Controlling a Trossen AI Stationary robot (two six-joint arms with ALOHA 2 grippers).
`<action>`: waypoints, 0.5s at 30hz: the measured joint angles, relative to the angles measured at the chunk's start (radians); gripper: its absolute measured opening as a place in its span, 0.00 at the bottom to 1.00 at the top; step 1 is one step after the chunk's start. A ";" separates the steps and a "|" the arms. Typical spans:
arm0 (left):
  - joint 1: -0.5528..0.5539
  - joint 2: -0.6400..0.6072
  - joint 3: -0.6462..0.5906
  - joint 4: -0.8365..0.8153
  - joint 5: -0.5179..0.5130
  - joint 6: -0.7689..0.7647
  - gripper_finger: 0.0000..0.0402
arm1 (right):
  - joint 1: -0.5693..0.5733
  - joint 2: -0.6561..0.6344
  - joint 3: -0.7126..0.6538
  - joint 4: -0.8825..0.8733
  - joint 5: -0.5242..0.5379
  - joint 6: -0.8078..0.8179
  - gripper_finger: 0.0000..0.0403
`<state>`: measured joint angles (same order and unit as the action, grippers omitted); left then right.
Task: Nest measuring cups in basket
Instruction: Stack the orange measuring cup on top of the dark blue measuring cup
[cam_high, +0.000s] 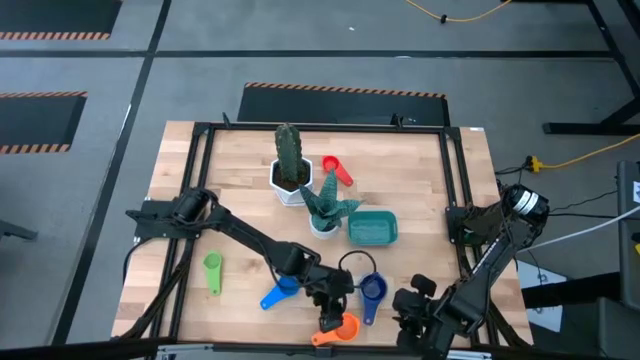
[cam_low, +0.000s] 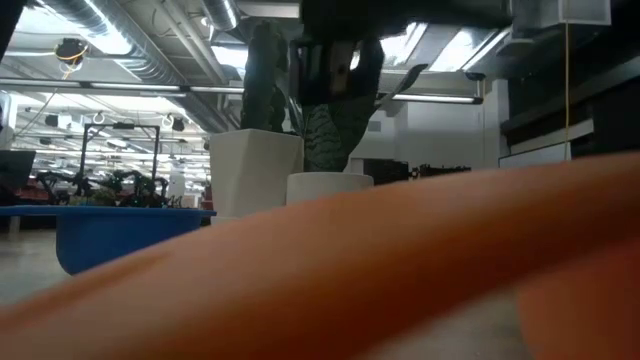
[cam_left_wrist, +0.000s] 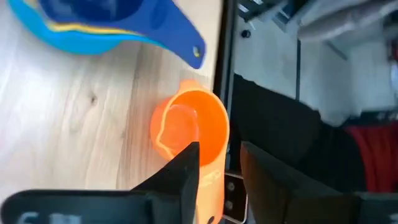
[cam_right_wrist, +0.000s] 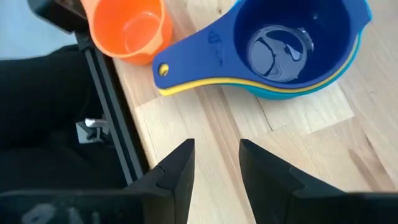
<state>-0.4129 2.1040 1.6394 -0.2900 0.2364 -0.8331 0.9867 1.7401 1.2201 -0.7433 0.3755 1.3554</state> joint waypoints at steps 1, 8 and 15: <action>0.000 0.001 0.000 -0.015 -0.010 -0.035 0.31 | 0.000 0.000 0.000 0.000 -0.003 -0.010 0.32; -0.012 0.017 0.000 -0.043 -0.095 -0.171 0.40 | 0.000 0.000 0.000 0.000 -0.006 -0.082 0.32; -0.043 0.054 0.000 -0.065 -0.123 -0.239 0.40 | 0.000 0.000 0.000 0.000 -0.004 -0.137 0.32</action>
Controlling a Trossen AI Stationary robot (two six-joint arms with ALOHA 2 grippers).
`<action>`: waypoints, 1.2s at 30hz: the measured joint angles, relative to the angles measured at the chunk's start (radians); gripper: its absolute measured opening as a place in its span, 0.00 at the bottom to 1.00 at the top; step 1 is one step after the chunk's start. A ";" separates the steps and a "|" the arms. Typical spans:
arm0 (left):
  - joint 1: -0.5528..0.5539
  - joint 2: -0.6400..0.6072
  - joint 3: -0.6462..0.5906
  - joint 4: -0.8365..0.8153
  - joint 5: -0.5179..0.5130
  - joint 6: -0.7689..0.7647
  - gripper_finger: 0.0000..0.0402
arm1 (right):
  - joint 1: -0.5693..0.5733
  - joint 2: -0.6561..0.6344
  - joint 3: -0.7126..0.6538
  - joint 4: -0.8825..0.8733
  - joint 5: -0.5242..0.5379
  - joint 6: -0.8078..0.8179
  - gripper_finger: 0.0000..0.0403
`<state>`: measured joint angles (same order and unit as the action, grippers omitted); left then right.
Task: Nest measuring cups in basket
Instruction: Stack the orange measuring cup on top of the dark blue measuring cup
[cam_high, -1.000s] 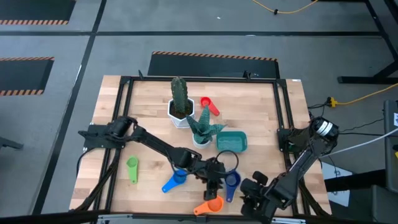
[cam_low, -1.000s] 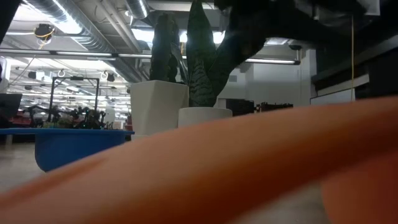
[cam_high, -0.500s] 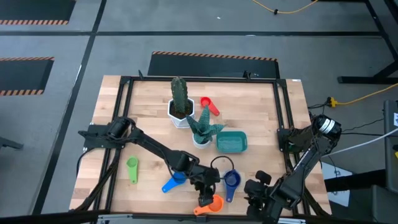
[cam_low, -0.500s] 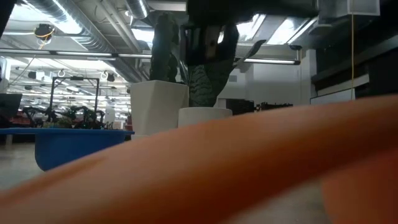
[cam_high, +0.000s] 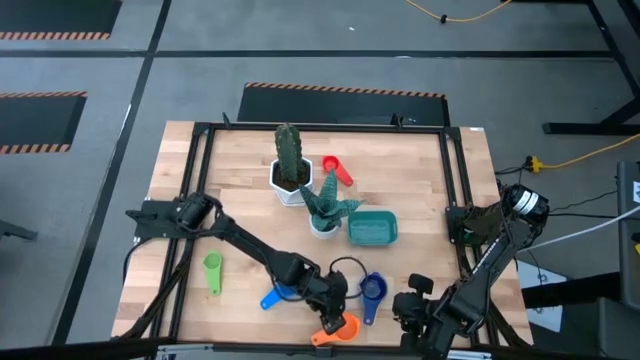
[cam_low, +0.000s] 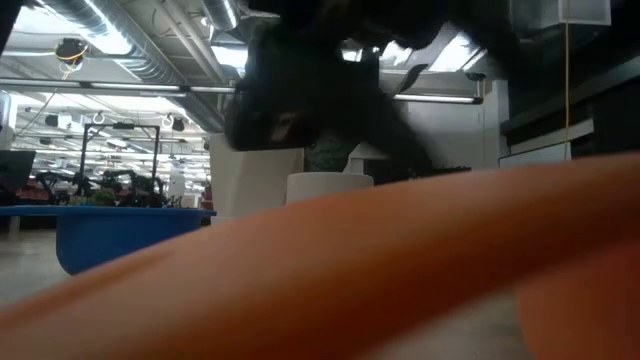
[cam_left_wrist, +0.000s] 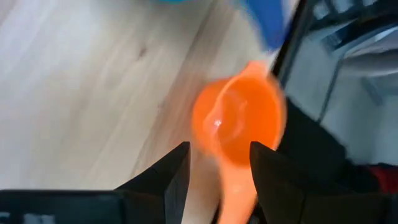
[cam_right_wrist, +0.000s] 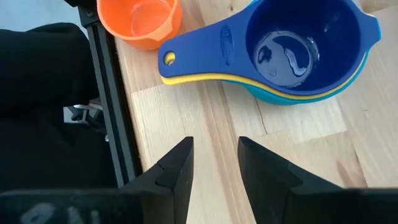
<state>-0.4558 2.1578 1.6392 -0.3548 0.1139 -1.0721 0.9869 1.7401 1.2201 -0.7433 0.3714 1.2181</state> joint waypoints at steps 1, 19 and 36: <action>-0.006 0.001 -0.001 -0.004 -0.002 0.000 0.39 | 0.000 0.000 0.000 0.000 0.000 0.000 0.32; -0.038 0.072 -0.001 0.062 -0.093 -0.105 0.39 | 0.000 0.000 -0.001 0.013 -0.007 -0.106 0.32; -0.025 0.097 0.000 0.071 -0.086 -0.123 0.23 | 0.002 0.000 -0.001 0.004 -0.007 -0.106 0.32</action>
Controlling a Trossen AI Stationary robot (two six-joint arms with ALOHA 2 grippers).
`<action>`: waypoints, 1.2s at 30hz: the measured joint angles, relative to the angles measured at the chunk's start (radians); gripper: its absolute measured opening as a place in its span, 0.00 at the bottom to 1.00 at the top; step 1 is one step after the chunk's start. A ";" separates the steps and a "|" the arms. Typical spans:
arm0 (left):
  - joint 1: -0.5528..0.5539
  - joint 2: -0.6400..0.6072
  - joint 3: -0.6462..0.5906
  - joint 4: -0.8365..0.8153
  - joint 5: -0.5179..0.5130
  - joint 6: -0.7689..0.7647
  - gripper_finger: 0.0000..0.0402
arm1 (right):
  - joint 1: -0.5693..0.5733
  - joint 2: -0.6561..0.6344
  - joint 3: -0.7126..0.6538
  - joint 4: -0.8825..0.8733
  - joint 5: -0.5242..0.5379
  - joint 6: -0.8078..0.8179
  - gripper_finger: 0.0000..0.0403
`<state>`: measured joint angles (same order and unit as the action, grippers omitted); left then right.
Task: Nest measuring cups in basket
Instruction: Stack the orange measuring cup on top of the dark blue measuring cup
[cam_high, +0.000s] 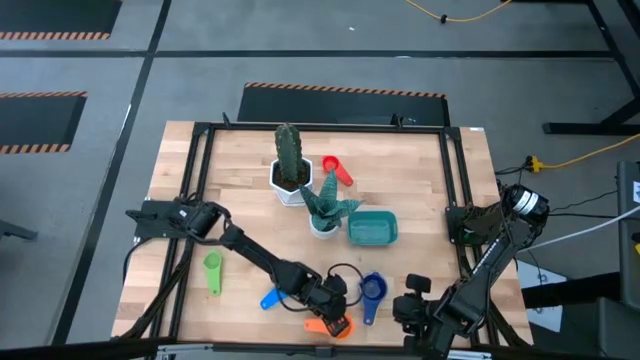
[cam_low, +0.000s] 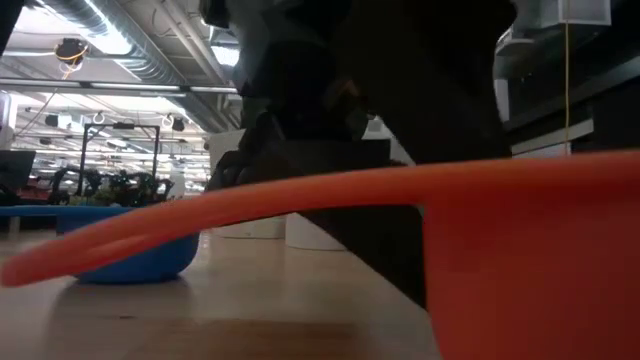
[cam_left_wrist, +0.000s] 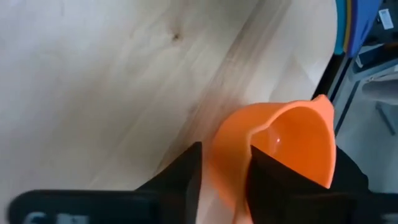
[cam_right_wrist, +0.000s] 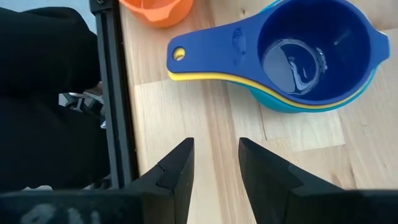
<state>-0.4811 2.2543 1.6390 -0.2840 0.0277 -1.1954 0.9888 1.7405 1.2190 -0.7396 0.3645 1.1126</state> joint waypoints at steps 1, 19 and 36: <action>0.003 0.000 0.000 0.000 0.000 0.000 0.20 | 0.001 0.000 0.000 -0.004 0.000 0.000 0.32; 0.047 -0.013 0.158 0.002 0.093 -0.036 0.01 | 0.004 0.000 0.000 -0.121 0.053 0.002 0.32; 0.139 -0.013 0.225 -0.044 -0.038 -0.268 0.01 | 0.005 0.000 0.000 -0.178 0.115 0.003 0.32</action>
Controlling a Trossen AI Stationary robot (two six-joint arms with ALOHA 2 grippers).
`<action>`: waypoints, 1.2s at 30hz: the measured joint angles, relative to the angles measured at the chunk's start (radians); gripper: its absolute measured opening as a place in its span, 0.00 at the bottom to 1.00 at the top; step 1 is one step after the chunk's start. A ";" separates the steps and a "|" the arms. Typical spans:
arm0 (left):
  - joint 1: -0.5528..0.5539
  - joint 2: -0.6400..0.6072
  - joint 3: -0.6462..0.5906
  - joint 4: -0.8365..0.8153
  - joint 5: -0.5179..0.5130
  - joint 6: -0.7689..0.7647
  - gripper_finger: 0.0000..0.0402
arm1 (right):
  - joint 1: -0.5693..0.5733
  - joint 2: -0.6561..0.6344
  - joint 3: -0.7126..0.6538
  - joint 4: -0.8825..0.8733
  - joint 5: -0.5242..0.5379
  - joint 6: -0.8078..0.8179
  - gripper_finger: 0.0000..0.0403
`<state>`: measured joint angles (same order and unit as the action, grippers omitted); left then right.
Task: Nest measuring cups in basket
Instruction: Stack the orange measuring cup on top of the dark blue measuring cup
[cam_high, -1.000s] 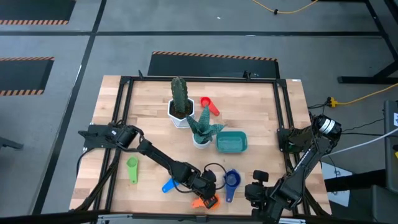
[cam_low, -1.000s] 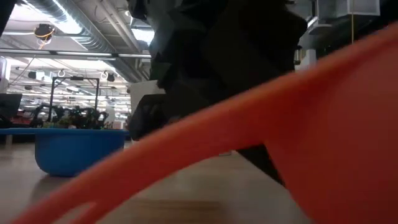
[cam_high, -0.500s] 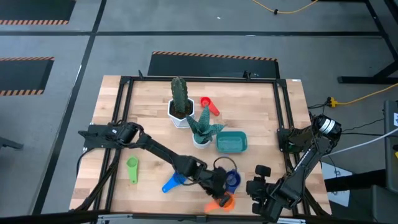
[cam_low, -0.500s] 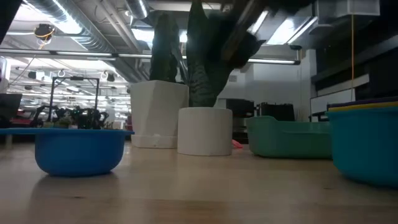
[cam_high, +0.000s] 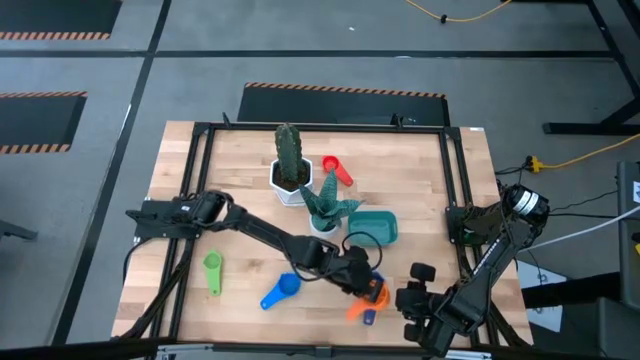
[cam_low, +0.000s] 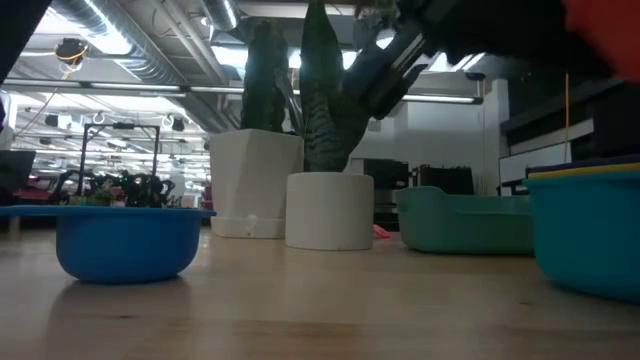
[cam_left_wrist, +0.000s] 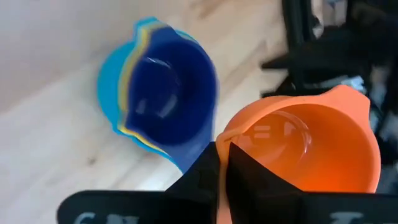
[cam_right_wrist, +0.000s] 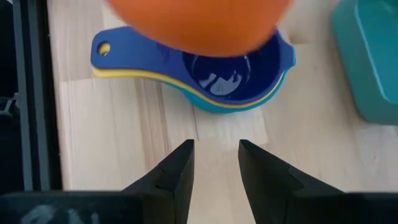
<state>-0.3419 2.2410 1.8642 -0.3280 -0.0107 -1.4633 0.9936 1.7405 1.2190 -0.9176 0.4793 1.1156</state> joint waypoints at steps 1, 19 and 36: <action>0.004 0.000 0.000 -0.011 -0.008 -0.001 0.01 | 0.000 0.000 0.000 0.000 0.005 0.000 0.32; 0.030 0.008 -0.001 -0.110 -0.034 0.001 0.03 | 0.000 0.000 0.000 0.000 0.010 -0.003 0.32; 0.036 0.032 -0.002 -0.097 -0.049 0.007 0.09 | 0.000 0.000 0.000 0.000 0.024 -0.003 0.32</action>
<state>-0.3055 2.2734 1.8618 -0.4251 -0.0595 -1.4567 0.9936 1.7409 1.2190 -0.9173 0.5038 1.1126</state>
